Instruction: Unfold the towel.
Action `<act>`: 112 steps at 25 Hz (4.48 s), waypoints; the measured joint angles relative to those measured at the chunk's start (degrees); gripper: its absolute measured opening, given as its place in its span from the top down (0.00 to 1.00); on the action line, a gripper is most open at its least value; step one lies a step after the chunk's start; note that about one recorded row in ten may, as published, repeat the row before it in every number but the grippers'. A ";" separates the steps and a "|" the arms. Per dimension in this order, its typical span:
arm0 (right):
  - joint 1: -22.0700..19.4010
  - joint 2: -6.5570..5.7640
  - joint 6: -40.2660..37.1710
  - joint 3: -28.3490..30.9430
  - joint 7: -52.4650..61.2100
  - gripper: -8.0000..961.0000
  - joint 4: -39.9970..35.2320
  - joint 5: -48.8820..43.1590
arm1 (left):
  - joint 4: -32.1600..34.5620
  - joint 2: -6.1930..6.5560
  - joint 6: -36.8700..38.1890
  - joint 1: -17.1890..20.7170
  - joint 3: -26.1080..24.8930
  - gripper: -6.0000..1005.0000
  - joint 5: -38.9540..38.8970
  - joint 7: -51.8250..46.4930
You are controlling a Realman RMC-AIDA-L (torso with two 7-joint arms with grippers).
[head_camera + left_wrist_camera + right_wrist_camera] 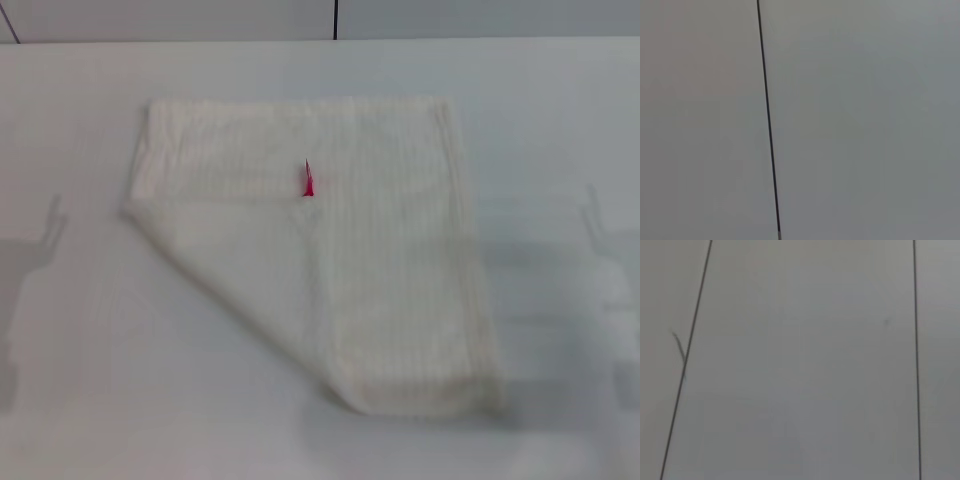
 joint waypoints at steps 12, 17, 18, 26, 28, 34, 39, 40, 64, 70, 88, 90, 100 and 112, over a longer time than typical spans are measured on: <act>0.47 0.03 -0.05 -1.52 0.00 0.24 0.20 0.36 | 0.72 -0.15 0.45 1.55 0.33 0.19 0.04 0.00; 0.55 0.00 -0.19 -1.56 0.05 0.24 0.14 0.32 | 0.17 -0.26 0.66 1.59 1.13 0.19 0.33 -0.16; 0.52 -0.02 -0.34 -1.54 0.20 0.24 -0.08 0.37 | 0.17 -0.26 0.66 1.59 1.13 0.19 0.33 -0.16; 1.36 -2.25 -13.06 1.55 0.10 0.24 -11.53 0.38 | -2.90 0.08 -1.59 1.20 2.83 0.19 0.38 -0.10; 1.15 -3.08 -15.87 2.17 -0.31 0.28 -14.53 0.20 | -5.53 0.29 -4.01 1.29 2.89 0.19 0.58 -0.12; -0.75 -8.94 -45.06 10.97 -7.54 0.38 -38.37 -2.11 | -38.46 6.60 -36.09 7.62 2.51 0.19 12.00 -1.24; 1.81 -5.07 -89.41 35.07 -9.75 0.55 -51.93 -9.15 | -60.63 13.66 -63.34 8.04 4.30 0.19 12.96 -6.99; 3.52 -3.63 -98.08 40.18 -9.80 0.59 -53.00 -10.96 | -63.59 14.82 -67.37 7.57 4.75 0.19 12.94 -8.03; 45.45 -1.65 -138.85 65.45 -9.44 0.99 -15.76 -23.94 | -68.20 0.22 -122.32 -9.91 -2.82 0.19 -4.16 27.79; 46.62 -1.05 -138.42 65.25 -9.65 0.99 -13.30 -24.63 | -62.53 0.00 -119.14 -12.66 -0.27 0.19 -4.39 26.48; 48.64 -0.85 -136.28 63.19 -9.67 0.98 -6.30 -24.67 | -52.90 -0.12 -112.00 -16.13 2.67 0.19 -5.32 24.81; 48.65 -0.85 -136.28 63.16 -9.67 0.98 -6.28 -24.65 | -51.48 -0.24 -110.96 -16.48 2.70 0.19 -5.33 24.67; 48.72 -0.76 -136.53 62.39 -9.67 0.98 -6.27 -24.39 | -45.28 -0.27 -108.64 -19.91 2.79 0.19 -8.02 23.23; 48.75 -0.76 -136.56 62.43 -9.66 0.97 -6.25 -24.54 | -45.84 -0.11 -112.26 -20.95 2.25 0.54 -8.18 23.12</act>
